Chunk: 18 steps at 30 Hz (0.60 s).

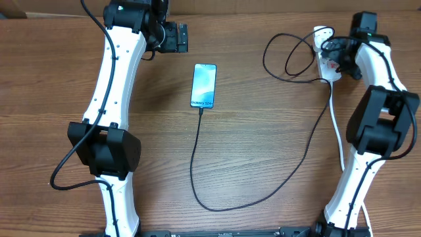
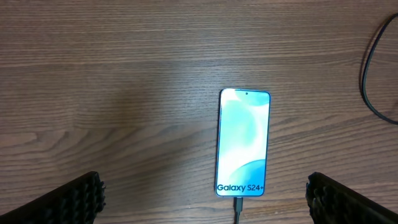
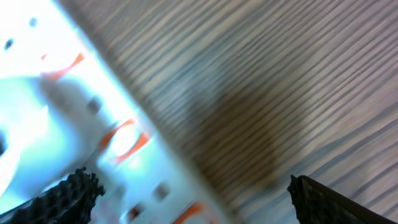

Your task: Plug charger to phone and switch on socket

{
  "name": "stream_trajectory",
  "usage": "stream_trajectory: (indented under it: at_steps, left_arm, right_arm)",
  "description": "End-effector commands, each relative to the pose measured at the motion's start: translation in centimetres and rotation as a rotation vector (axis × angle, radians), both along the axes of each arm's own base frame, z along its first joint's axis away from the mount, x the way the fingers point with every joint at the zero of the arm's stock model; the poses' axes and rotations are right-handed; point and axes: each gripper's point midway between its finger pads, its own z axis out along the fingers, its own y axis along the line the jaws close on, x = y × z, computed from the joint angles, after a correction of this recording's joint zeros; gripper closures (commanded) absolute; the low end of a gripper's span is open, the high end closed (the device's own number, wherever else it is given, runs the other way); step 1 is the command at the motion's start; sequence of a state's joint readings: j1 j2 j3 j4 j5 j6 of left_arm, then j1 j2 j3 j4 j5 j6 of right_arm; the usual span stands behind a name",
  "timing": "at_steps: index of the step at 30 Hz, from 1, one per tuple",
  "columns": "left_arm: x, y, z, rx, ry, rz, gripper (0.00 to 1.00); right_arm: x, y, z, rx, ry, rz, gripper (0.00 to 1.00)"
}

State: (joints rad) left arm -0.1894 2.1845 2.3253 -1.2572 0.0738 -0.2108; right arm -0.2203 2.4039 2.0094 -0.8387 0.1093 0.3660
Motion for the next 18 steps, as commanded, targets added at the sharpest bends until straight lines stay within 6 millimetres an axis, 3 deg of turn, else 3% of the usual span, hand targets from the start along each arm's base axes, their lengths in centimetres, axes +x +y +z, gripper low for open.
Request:
stream_trajectory:
  at_steps: [1, 9, 14, 18]
  left_arm:
    - [0.1, 0.3, -0.1, 0.004, -0.001, 0.009, 0.0]
    - [0.1, 0.3, -0.1, 0.004, -0.001, 0.009, 0.0]
    - [0.1, 0.3, -0.1, 0.004, -0.001, 0.01, 0.0]
    - [0.1, 0.3, -0.1, 0.004, -0.001, 0.01, 0.0]
  right_arm:
    - [-0.2, 1.4, 1.9, 0.022, 0.007, 0.05, 0.0]
    - [-1.8, -0.8, 11.8, -0.034, -0.089, 0.033, 0.0]
    - [-3.4, -0.8, 18.2, -0.081, -0.171, 0.066, 0.0]
    - [-5.9, -0.2, 23.8, -0.118, -0.242, 0.091, 0.0]
